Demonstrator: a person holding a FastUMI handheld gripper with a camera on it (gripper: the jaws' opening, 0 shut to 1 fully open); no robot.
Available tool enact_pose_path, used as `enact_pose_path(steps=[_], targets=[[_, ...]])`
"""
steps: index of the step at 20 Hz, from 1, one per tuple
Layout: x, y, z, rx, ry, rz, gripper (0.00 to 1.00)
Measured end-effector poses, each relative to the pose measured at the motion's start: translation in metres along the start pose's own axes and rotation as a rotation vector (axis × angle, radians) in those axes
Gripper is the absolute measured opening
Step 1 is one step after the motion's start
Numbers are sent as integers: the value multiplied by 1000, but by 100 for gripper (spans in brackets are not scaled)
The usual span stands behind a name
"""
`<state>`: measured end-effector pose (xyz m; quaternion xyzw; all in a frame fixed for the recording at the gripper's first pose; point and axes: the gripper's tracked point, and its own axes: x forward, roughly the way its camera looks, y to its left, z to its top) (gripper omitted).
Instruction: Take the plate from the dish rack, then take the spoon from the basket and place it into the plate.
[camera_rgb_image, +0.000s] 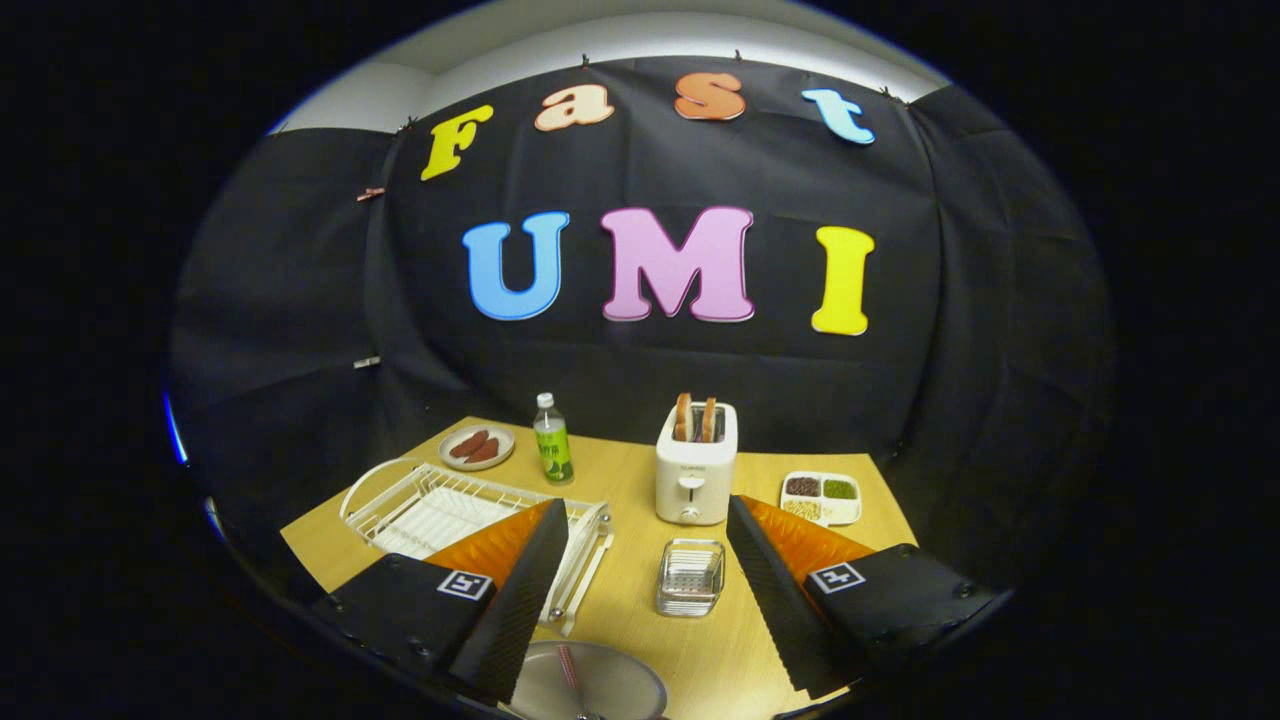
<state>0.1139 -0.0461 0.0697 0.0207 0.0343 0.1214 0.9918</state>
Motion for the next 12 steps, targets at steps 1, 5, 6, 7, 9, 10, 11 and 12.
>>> enact_pose_path(steps=[1,5,6,7,9,10,11,12], targets=[[-6,-3,13,0,-28,-32,98],[-32,-6,46,-6,-94,-152,98],[-39,-4,52,4,-105,-176,98],[-45,0,56,21,-113,-198,98],[-53,11,60,47,-125,-222,98],[-56,16,62,60,-131,-236,98],[-60,21,65,67,-144,-246,98],[-62,26,69,64,-158,-257,98]])
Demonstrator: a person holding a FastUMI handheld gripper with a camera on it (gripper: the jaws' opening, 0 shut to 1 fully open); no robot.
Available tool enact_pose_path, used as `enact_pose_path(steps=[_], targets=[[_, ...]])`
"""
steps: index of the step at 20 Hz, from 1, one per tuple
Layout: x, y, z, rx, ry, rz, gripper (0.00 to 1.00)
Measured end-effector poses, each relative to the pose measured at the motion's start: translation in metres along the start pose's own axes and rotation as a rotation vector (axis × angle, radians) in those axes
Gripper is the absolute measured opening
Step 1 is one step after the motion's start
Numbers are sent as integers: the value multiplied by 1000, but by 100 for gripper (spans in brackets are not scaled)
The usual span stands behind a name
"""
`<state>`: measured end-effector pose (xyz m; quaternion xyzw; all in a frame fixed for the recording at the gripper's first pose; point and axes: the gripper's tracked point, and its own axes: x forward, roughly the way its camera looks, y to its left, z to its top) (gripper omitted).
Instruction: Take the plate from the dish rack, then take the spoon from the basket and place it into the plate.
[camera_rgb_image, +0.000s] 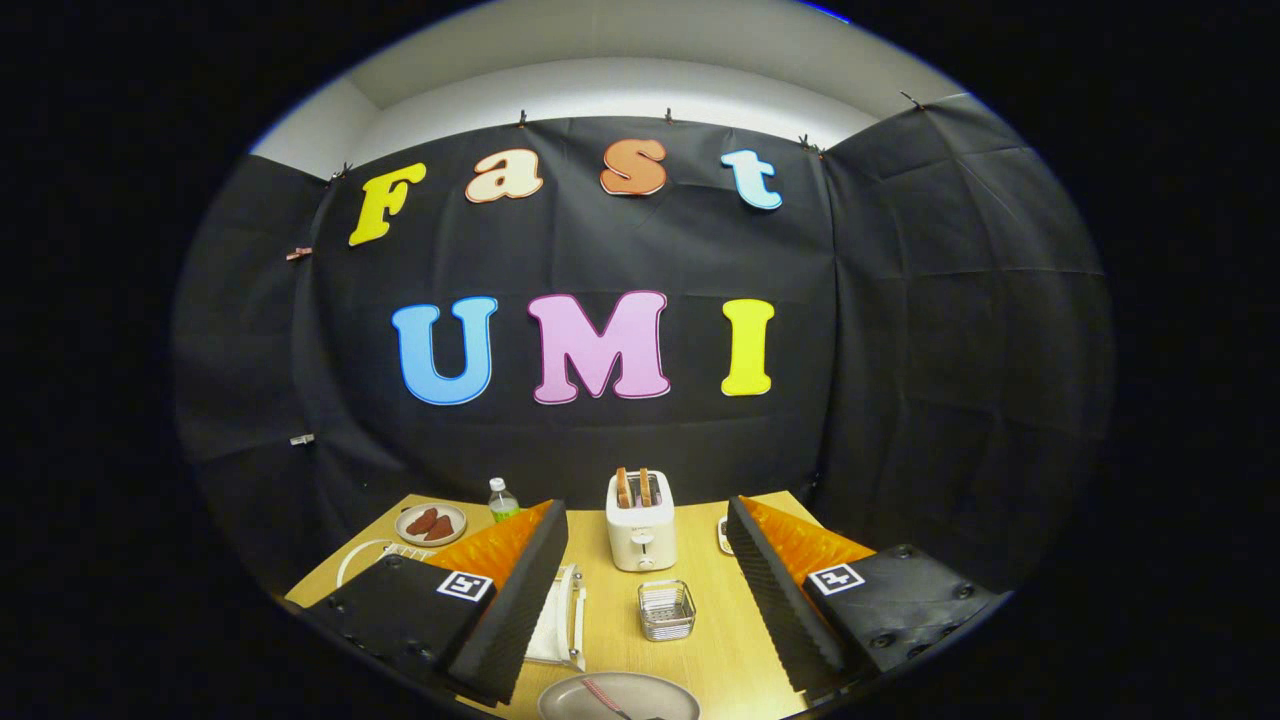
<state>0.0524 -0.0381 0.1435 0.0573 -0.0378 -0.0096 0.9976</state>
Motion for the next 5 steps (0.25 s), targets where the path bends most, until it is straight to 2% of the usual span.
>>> enact_pose_path(steps=[5], targets=[[-14,6,10,-9,-66,-65,98]])
